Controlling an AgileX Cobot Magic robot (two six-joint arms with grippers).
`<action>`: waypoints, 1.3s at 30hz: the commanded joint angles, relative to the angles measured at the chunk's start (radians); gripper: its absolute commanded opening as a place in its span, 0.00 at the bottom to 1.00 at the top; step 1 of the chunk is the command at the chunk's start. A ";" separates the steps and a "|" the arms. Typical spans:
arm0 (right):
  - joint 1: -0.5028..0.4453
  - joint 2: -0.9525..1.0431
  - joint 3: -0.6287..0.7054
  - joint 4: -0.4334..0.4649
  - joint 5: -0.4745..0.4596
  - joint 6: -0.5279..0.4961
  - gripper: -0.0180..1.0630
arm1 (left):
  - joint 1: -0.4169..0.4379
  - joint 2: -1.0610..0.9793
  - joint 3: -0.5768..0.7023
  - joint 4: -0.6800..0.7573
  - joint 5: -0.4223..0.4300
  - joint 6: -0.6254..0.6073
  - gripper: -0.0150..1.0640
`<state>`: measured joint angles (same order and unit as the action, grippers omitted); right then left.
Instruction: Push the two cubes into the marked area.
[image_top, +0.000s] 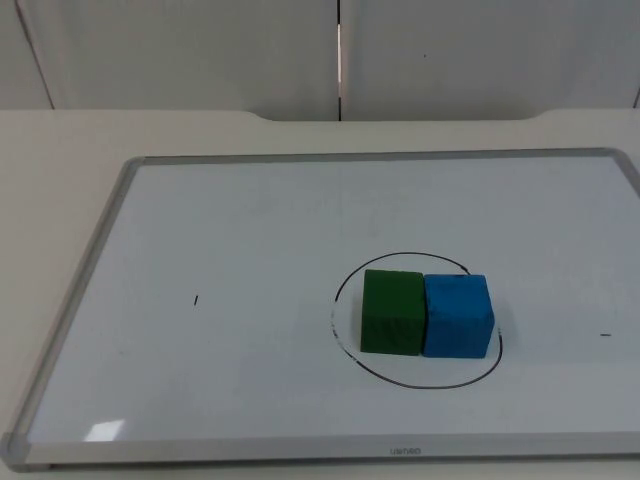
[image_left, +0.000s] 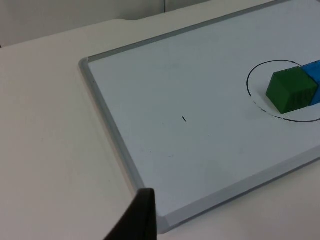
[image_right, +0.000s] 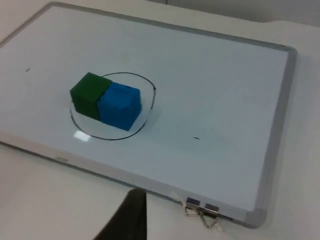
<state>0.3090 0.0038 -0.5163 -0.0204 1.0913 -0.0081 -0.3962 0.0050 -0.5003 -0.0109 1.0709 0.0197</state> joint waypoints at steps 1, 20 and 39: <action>-0.059 -0.004 0.002 0.000 -0.012 -0.002 0.99 | 0.002 -0.005 0.006 0.003 0.003 -0.006 0.94; -0.276 -0.004 0.002 0.003 -0.014 0.008 0.99 | 0.002 -0.005 0.006 0.003 0.003 -0.006 0.94; -0.276 -0.004 0.002 0.003 -0.014 0.008 0.99 | 0.414 -0.005 0.006 0.003 0.003 -0.006 0.94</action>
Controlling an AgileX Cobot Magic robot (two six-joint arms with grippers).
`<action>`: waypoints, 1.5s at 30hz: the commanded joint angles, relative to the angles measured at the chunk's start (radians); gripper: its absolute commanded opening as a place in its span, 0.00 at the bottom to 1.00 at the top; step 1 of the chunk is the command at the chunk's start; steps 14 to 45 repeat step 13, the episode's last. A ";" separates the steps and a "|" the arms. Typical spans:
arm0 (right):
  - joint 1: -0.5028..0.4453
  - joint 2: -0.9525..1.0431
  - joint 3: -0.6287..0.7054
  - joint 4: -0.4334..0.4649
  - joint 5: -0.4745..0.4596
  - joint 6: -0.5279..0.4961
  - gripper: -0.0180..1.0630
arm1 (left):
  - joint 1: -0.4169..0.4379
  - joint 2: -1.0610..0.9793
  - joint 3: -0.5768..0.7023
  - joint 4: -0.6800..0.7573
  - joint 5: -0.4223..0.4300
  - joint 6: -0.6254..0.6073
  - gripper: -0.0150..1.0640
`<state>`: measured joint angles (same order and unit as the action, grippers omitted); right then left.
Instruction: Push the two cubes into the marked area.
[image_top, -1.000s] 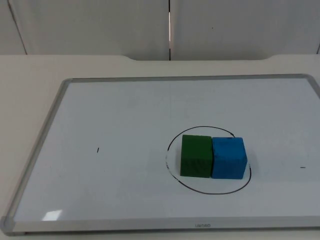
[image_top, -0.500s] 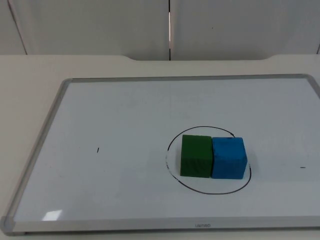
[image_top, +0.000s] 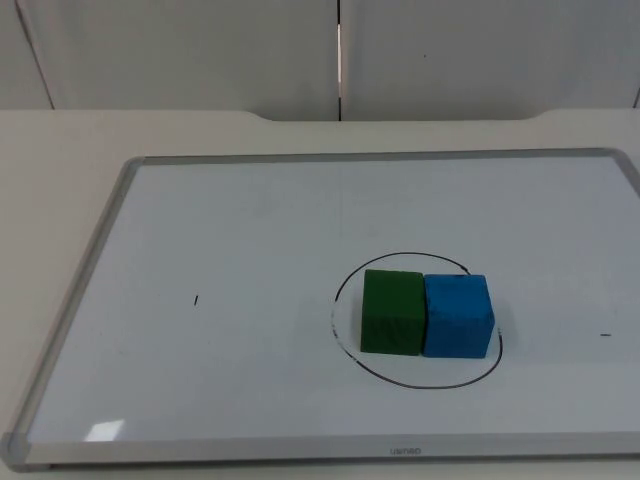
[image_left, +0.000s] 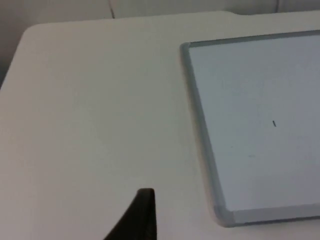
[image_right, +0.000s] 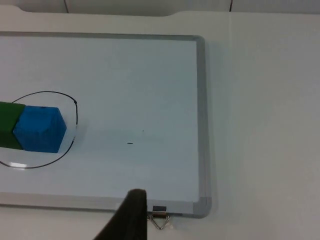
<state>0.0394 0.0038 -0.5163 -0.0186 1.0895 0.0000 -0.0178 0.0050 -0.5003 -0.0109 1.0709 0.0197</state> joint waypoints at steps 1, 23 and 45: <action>-0.006 -0.004 0.002 0.001 -0.012 0.000 0.99 | 0.035 -0.005 0.006 0.003 0.003 -0.006 0.94; -0.006 -0.004 0.002 0.001 -0.012 0.000 0.99 | 0.066 -0.005 0.006 0.003 0.003 -0.006 0.94; -0.006 -0.004 0.002 0.001 -0.012 0.000 0.99 | 0.066 -0.005 0.006 0.003 0.003 -0.006 0.94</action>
